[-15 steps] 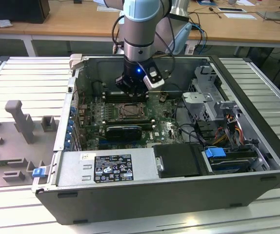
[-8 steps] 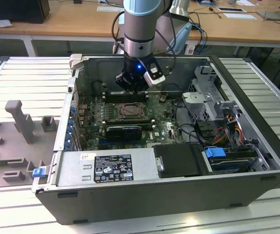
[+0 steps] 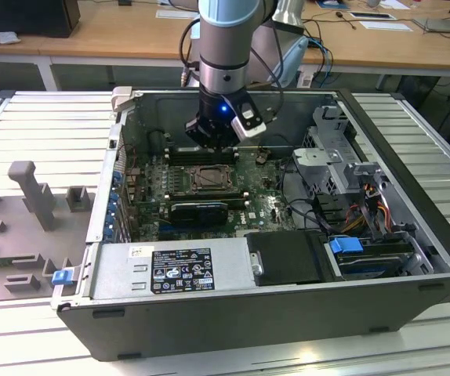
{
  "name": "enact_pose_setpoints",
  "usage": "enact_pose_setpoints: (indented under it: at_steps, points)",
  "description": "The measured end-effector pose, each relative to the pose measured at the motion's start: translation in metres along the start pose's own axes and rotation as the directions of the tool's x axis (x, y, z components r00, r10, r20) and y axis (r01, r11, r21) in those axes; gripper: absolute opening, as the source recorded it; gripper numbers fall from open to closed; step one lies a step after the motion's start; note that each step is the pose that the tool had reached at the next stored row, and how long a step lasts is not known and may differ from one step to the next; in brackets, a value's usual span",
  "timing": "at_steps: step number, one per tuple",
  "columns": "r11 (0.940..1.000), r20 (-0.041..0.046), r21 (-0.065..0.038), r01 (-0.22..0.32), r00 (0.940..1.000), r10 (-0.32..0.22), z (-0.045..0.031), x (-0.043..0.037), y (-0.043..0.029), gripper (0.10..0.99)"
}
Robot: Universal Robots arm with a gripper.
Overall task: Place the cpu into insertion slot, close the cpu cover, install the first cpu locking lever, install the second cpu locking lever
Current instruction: 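Install the second cpu locking lever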
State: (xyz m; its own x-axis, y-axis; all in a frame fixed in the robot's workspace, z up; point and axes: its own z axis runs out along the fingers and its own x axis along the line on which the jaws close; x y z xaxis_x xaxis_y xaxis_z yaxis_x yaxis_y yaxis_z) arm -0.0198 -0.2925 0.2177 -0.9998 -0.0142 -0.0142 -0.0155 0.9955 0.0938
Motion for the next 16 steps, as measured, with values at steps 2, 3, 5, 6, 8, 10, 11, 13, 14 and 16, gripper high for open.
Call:
enact_pose_setpoints:
  at_steps: [2, 3, 5, 6, 8, 10, 11, 13, 14, 16]
  points:
    - [1.0000, 0.0000, 0.000, 0.000, 1.0000, 0.000, 0.0000, 0.0000, -0.0009, 0.106]
    - [1.0000, 0.0002, 0.000, 0.000, 1.0000, 0.000, 0.0000, 0.0000, -0.0015, 0.106]
    - [1.0000, 0.0001, 0.000, 0.000, 1.0000, 0.000, -0.0001, 0.0000, -0.0019, 0.106]
    - [1.0000, 0.0001, 0.000, 0.000, 1.0000, 0.000, -0.0001, 0.0000, -0.0020, 0.106]
    - [1.0000, 0.0001, 0.000, 0.000, 1.0000, 0.000, -0.0001, 0.0000, -0.0023, 0.106]
    - [1.0000, 0.0001, 0.000, 0.000, 1.0000, 0.000, -0.0001, 0.0000, -0.0026, 0.106]
    - [1.0000, 0.0001, 0.000, 0.000, 1.0000, 0.000, -0.0002, 0.0000, -0.0029, 0.106]
    - [1.0000, 0.0001, 0.000, 0.000, 1.0000, 0.000, -0.0002, 0.0000, -0.0036, 0.106]
    - [1.0000, 0.0000, 0.000, 0.000, 1.0000, 0.000, -0.0003, 0.0001, -0.0041, 0.106]
    - [1.0000, 0.0001, 0.000, 0.000, 1.0000, 0.000, -0.0003, 0.0001, -0.0046, 0.106]
